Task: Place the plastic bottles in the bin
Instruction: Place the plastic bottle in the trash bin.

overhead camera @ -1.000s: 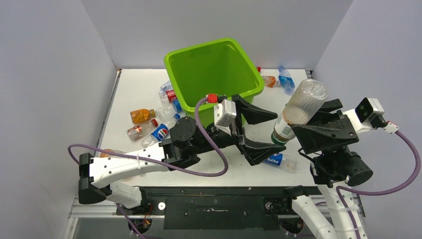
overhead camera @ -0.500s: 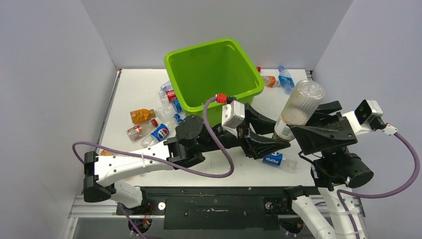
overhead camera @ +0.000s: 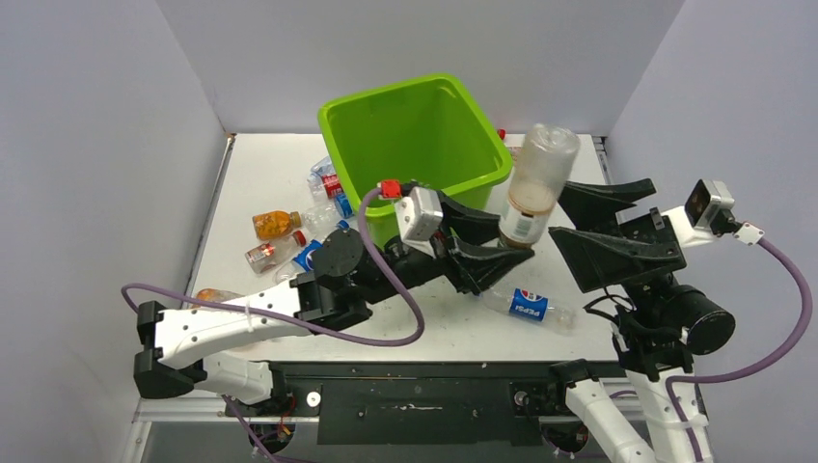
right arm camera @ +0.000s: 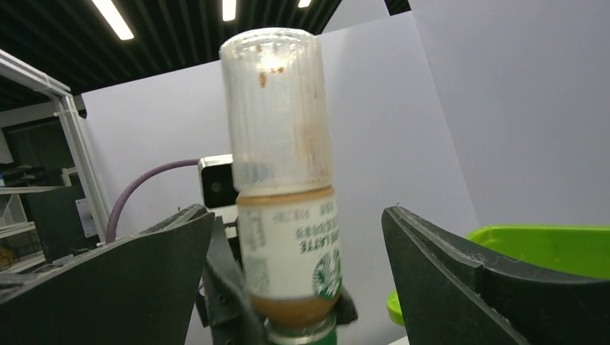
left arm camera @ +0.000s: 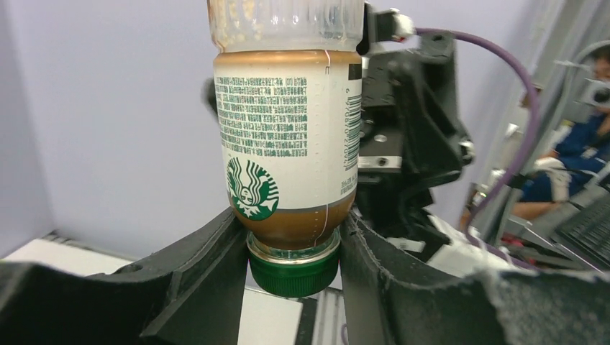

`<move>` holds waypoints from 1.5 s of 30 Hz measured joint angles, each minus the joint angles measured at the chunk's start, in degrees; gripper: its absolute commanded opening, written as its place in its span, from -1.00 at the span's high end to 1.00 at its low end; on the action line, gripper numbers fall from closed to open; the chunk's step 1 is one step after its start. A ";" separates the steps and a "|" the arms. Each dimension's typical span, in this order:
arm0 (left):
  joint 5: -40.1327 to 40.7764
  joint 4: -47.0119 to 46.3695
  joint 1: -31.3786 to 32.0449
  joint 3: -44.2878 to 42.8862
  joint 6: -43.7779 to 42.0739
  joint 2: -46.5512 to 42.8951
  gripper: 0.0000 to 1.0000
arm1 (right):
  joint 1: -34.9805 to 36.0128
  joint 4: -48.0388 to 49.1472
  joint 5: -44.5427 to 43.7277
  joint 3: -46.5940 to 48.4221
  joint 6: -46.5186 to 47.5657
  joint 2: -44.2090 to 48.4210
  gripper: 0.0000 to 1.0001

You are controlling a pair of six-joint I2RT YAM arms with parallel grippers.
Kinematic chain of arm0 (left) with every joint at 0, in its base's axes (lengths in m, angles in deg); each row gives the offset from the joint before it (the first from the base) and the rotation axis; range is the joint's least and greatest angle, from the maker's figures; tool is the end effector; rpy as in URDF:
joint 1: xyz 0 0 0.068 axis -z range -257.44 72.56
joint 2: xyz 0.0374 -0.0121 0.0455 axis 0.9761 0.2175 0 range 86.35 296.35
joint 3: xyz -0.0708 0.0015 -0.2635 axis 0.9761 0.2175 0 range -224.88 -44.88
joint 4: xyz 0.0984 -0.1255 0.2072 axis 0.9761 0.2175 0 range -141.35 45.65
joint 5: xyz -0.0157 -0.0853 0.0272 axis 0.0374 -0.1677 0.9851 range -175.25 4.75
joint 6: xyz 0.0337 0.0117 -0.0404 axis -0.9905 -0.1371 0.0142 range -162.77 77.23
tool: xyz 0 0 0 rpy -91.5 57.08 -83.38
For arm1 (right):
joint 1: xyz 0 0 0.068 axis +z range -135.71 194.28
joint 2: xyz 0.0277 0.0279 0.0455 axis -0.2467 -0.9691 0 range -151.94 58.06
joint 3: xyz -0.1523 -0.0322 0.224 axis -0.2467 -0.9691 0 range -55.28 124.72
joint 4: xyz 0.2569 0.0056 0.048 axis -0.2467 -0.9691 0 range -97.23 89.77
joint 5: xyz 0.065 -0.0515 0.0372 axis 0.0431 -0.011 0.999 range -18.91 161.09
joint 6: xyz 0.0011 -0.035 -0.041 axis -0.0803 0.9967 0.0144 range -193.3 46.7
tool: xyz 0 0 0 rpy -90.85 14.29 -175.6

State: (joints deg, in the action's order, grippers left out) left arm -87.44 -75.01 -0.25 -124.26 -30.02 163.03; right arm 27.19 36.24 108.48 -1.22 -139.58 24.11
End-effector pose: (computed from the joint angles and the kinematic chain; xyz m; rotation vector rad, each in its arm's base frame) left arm 0.0650 -0.2921 0.4905 0.6852 1.0166 -1.4119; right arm 0.0602 0.0360 0.4868 -0.3465 0.8693 1.4807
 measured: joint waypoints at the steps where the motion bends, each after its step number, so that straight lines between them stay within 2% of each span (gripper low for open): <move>1: 1.81 0.79 -0.22 0.17 -0.50 -1.01 1.00 | 0.28 -2.95 -0.55 1.11 1.49 0.28 -0.79; 7: 13.33 7.69 -5.16 0.20 -5.27 -8.57 1.00 | 1.53 -16.35 -4.52 7.26 9.57 2.10 -0.79; 11: 18.53 17.05 -15.72 -3.10 -6.40 -11.78 1.00 | 1.81 -24.52 -9.44 7.13 14.73 6.14 -0.79; 15: 22.01 27.69 -26.25 -9.81 -9.09 -9.81 1.00 | 1.81 -31.82 -16.52 3.23 18.97 12.20 -0.79; 21: 24.74 39.41 -28.61 -16.87 -17.44 -1.40 1.00 | 1.81 -46.29 -30.08 0.15 24.09 15.87 -0.79; 22: 25.42 41.40 -28.61 -18.12 -19.10 0.83 0.91 | 1.81 -49.40 -33.22 0.13 24.90 15.89 -0.79; 23: 25.92 42.40 -28.61 -18.69 -20.06 2.23 0.48 | 1.81 -51.39 -35.12 0.07 25.33 15.91 -0.79; 25: 27.23 44.44 -28.65 -19.21 -22.45 5.14 -0.86 | 1.81 -55.32 -39.28 -0.50 26.18 16.04 -0.79; 26: 27.76 45.40 -28.68 -19.19 -23.39 6.10 -0.95 | 1.81 -57.00 -41.13 -1.16 26.60 16.13 -0.79; 27: 28.28 45.88 -28.65 -18.91 -24.35 6.88 -0.93 | 1.81 -58.21 -42.34 -1.84 26.77 16.22 -0.79; 32: 30.14 42.71 -28.13 -14.91 -24.85 4.11 -0.92 | 1.81 -61.92 -46.62 -5.35 26.88 16.24 -0.79; 36: 32.48 35.08 -23.87 -8.76 -25.29 -4.44 -0.92 | 1.81 -62.40 -49.40 -7.30 26.36 15.78 -0.79; 39: 32.81 25.99 -20.39 -1.51 -25.24 -13.92 -0.92 | 1.81 -62.16 -50.82 -9.01 25.35 14.43 -0.79; 45: 36.76 7.82 -20.50 21.00 -25.42 -37.20 -0.92 | 1.81 -60.11 -54.38 -13.62 22.51 7.15 -0.81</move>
State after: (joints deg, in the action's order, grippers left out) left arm -50.68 -67.19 -20.75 -103.25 -55.44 125.83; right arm 29.01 -23.87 54.10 -14.83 -117.07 31.25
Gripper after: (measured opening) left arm 0.960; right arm 0.897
